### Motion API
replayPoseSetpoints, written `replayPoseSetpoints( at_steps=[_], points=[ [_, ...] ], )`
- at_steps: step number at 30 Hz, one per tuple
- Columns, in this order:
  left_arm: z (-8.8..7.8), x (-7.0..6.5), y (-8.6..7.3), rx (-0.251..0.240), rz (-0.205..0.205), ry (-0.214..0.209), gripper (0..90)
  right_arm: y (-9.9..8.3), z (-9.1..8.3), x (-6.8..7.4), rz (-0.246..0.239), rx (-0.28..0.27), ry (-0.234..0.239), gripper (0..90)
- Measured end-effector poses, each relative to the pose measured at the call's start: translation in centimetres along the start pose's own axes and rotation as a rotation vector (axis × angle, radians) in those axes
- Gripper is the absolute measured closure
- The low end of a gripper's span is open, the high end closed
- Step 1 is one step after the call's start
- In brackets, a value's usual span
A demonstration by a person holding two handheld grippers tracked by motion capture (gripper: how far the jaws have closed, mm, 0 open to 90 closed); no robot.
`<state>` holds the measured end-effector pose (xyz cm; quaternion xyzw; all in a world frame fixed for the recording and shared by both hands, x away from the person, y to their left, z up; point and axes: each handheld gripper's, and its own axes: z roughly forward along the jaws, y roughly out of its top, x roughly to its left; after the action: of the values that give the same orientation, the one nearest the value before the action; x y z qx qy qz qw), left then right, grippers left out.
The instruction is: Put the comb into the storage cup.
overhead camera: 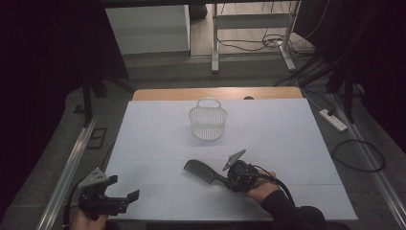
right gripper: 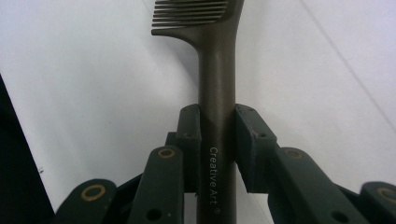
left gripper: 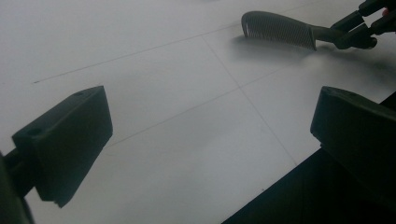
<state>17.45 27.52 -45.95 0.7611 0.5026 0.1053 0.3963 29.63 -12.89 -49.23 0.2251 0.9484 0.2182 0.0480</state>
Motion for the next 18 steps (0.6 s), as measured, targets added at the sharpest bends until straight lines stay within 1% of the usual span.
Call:
replayPoseSetpoints(
  at_steps=[2, 3, 6, 7, 9, 11, 12, 15, 17, 18],
  points=[
    [0.1, 0.0, 0.1, -0.007, -0.008, -0.014, 0.0, -0.1, -0.5, -0.1, 0.001, -0.028, -0.008, 72.2],
    [0.1, 0.0, 0.1, -0.012, -0.012, -0.025, 0.0, -0.1, -0.5, -0.1, 0.001, -0.028, -0.008, 72.2],
    [0.3, -0.1, 0.4, -0.014, -0.023, -0.050, 0.0, -0.2, -1.1, -0.1, 0.006, -0.052, -0.017, 72.2],
    [0.5, -0.2, 0.5, -0.017, -0.019, -0.060, 0.0, -0.2, -1.4, -0.2, 0.007, -0.068, -0.016, 72.2],
    [0.8, -0.2, 0.7, -0.021, -0.007, -0.084, 0.0, -0.3, -1.5, -0.2, 0.006, -0.074, -0.019, 72.2],
    [1.1, -0.2, 1.0, -0.020, 0.005, -0.102, 0.0, -0.4, -1.9, -0.2, 0.003, -0.092, -0.029, 72.2],
    [1.3, -0.3, 1.2, -0.018, 0.006, -0.107, 0.0, -0.4, -1.9, -0.2, 0.003, -0.092, -0.029, 72.2],
    [1.6, -0.2, 1.7, -0.024, 0.009, -0.113, 0.0, -0.5, -2.4, -0.3, 0.006, -0.114, -0.042, 72.2],
    [1.8, -0.2, 2.1, -0.033, 0.003, -0.122, 0.0, -0.5, -2.6, -0.4, 0.006, -0.129, -0.053, 72.2],
    [1.9, -0.2, 2.3, -0.040, -0.001, -0.126, 0.0, -0.6, -2.8, -0.4, 0.008, -0.138, -0.067, 72.2]
  ],
)
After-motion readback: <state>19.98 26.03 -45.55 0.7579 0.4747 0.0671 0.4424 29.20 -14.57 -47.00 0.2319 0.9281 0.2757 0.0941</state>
